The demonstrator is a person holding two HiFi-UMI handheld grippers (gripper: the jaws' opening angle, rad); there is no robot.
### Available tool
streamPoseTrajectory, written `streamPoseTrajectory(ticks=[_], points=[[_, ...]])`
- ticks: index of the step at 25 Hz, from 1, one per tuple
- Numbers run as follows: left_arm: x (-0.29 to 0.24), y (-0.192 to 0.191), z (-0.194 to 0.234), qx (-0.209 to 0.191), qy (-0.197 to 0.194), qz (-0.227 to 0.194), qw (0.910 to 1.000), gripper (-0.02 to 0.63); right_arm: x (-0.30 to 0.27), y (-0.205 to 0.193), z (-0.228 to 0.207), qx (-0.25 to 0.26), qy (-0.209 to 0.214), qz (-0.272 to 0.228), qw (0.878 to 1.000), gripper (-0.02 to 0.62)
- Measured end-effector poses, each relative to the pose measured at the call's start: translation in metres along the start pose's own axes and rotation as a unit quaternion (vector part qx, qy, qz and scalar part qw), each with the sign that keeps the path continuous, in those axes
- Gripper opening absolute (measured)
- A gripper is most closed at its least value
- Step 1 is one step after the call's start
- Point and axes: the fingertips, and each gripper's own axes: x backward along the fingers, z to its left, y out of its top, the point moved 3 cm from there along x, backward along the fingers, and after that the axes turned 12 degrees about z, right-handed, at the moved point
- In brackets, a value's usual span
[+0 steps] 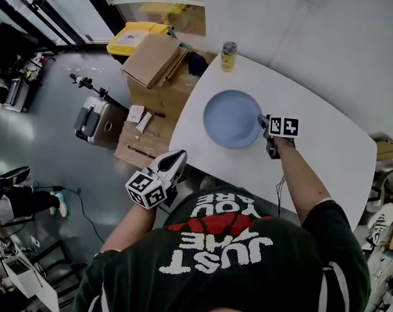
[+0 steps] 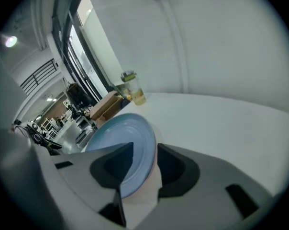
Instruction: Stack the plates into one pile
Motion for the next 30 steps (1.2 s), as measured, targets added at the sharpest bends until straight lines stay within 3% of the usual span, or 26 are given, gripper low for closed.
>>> streamPoseTrajectory(ticks=[2, 6, 8, 11, 14, 18, 22, 30], points=[[-0.008, 0.009, -0.005, -0.013, -0.013, -0.001, 0.9998, 0.008, 0.031, -0.003, 0.002, 0.002, 0.021, -0.044, 0.999, 0.133], [-0.018, 0.016, -0.037, -0.03, -0.021, -0.002, 0.9993, 0.008, 0.095, -0.036, 0.012, 0.012, 0.139, -0.107, 0.984, 0.128], [-0.022, 0.013, -0.061, -0.031, -0.022, 0.005, 0.9992, 0.008, 0.123, -0.064, 0.008, 0.023, 0.176, -0.123, 0.976, 0.087], [-0.035, 0.006, -0.096, -0.046, -0.034, 0.021, 0.9982, 0.008, 0.159, -0.105, -0.01, 0.014, 0.21, -0.138, 0.968, 0.057], [-0.045, 0.01, -0.105, -0.081, -0.046, 0.048, 0.9945, 0.008, 0.169, -0.137, -0.017, -0.017, 0.221, -0.162, 0.962, 0.051], [-0.034, 0.021, -0.109, -0.102, -0.06, 0.046, 0.9919, 0.008, 0.191, -0.171, -0.009, -0.026, 0.201, -0.183, 0.962, 0.046], [-0.015, 0.042, -0.076, -0.121, -0.086, 0.048, 0.9878, 0.008, 0.2, -0.164, 0.016, -0.031, 0.142, -0.219, 0.965, 0.035], [0.054, 0.082, 0.053, -0.164, -0.151, 0.072, 0.9722, 0.008, 0.172, -0.117, 0.157, -0.052, 0.01, -0.294, 0.954, 0.009]])
